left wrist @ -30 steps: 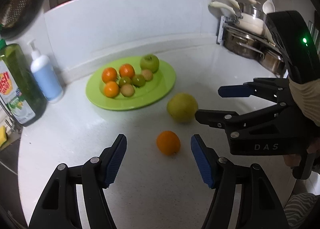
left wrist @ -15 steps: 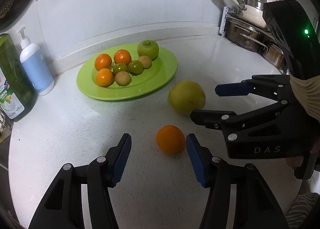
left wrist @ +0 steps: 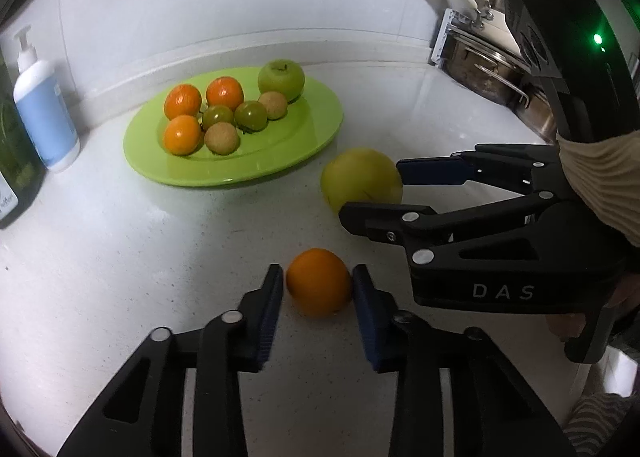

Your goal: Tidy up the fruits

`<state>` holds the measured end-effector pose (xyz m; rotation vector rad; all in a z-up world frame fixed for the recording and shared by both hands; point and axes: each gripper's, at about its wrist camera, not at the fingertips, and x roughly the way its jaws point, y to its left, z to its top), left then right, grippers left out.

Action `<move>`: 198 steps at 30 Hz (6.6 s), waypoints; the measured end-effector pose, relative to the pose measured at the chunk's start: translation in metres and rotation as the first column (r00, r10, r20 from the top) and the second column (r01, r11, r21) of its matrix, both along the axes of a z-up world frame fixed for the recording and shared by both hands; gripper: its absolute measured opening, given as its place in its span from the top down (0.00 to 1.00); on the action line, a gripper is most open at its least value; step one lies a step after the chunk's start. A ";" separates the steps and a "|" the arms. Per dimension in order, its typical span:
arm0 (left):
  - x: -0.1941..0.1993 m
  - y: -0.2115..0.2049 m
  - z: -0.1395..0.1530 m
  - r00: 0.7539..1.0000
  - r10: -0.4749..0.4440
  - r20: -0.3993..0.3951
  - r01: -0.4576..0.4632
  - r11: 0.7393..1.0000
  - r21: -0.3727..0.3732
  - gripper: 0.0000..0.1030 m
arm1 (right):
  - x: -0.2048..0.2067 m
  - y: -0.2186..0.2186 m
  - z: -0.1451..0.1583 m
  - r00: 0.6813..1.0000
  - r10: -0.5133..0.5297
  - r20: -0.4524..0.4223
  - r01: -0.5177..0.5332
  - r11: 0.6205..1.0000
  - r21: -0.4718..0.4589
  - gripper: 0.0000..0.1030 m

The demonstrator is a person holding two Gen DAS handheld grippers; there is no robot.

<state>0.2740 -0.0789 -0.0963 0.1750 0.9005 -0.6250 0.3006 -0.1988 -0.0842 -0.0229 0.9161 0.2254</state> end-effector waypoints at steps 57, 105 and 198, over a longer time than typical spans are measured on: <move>-0.021 0.047 0.106 0.964 0.117 0.239 -0.094 0.990 -0.106 0.68 | -0.054 0.016 0.078 0.974 -0.160 0.158 0.154 0.987 0.052 0.51; 0.214 0.016 0.062 0.981 0.168 0.098 -0.167 0.986 -0.020 0.68 | 0.178 -0.004 0.053 0.989 -0.141 0.048 0.140 0.990 0.021 0.51; -0.136 0.088 0.162 0.853 0.351 0.387 -0.325 0.936 -0.134 0.11 | -0.190 0.005 0.141 0.879 -0.302 0.368 0.300 0.952 0.064 0.23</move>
